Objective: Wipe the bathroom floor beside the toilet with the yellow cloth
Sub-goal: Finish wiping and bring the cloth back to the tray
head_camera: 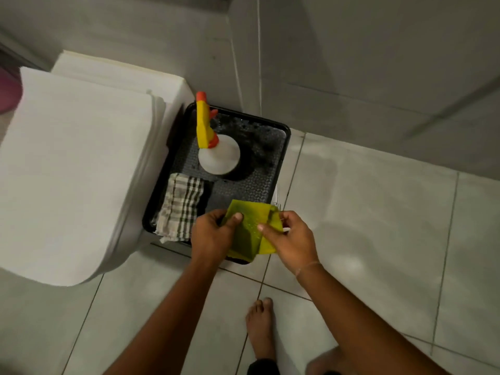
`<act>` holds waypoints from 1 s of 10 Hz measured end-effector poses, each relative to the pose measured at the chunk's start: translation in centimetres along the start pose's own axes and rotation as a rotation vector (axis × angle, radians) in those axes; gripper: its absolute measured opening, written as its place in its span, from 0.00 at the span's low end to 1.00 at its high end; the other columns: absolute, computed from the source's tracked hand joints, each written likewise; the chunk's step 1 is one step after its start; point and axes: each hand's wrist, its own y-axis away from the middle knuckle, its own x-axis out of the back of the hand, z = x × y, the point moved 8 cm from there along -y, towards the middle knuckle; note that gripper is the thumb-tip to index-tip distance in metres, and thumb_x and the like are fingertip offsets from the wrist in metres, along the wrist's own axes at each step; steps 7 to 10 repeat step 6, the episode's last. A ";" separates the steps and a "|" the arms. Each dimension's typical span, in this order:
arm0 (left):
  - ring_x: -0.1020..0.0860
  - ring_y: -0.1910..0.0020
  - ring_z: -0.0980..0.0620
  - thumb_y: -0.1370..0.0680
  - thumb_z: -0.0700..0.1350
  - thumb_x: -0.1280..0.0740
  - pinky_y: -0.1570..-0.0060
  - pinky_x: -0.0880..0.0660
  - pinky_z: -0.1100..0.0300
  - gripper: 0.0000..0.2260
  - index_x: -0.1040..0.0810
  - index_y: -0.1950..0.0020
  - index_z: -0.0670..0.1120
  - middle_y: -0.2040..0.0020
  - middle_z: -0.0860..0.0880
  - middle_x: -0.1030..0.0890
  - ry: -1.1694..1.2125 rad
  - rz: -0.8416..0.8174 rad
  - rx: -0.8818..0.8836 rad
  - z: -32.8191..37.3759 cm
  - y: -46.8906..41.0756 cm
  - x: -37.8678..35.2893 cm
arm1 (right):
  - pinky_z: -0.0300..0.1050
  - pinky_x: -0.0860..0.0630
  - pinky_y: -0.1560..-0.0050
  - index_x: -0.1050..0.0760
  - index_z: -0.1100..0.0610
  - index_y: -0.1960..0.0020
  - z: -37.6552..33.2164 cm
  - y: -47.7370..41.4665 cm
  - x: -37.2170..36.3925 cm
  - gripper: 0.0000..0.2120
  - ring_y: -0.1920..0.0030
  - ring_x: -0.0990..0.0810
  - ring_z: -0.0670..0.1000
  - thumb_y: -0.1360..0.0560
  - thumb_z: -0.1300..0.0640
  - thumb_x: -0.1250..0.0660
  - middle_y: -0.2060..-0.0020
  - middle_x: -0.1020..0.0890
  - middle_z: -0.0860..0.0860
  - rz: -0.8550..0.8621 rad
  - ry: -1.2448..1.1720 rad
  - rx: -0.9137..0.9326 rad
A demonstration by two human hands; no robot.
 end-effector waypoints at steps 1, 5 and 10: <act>0.16 0.55 0.50 0.26 0.54 0.26 0.59 0.22 0.60 0.15 0.15 0.44 0.46 0.58 0.52 0.15 -0.164 0.057 -0.040 0.3 -1.8 1.8 | 0.49 0.19 0.58 0.20 0.52 0.57 -1.4 -1.1 -1.3 0.15 0.61 0.17 0.52 0.34 0.42 0.24 0.63 0.15 0.48 0.098 0.278 -0.003; 0.17 0.56 0.41 0.22 0.57 0.32 0.64 0.30 0.56 0.14 0.16 0.46 0.48 0.56 0.43 0.15 -0.959 0.117 -0.252 2.5 -3.0 1.4 | 0.52 0.21 0.48 0.28 0.50 0.37 -3.3 -0.6 -2.9 0.23 0.45 0.19 0.59 0.27 0.42 0.30 0.46 0.17 0.54 0.190 0.617 0.069; 0.20 0.62 0.45 0.21 0.54 0.34 0.67 0.30 0.57 0.10 0.19 0.50 0.49 0.61 0.47 0.19 -1.119 0.182 -0.259 5.0 -1.7 1.9 | 0.49 0.22 0.47 0.28 0.48 0.34 -4.7 2.0 1.2 0.23 0.48 0.18 0.55 0.26 0.42 0.31 0.53 0.16 0.50 0.226 0.378 0.029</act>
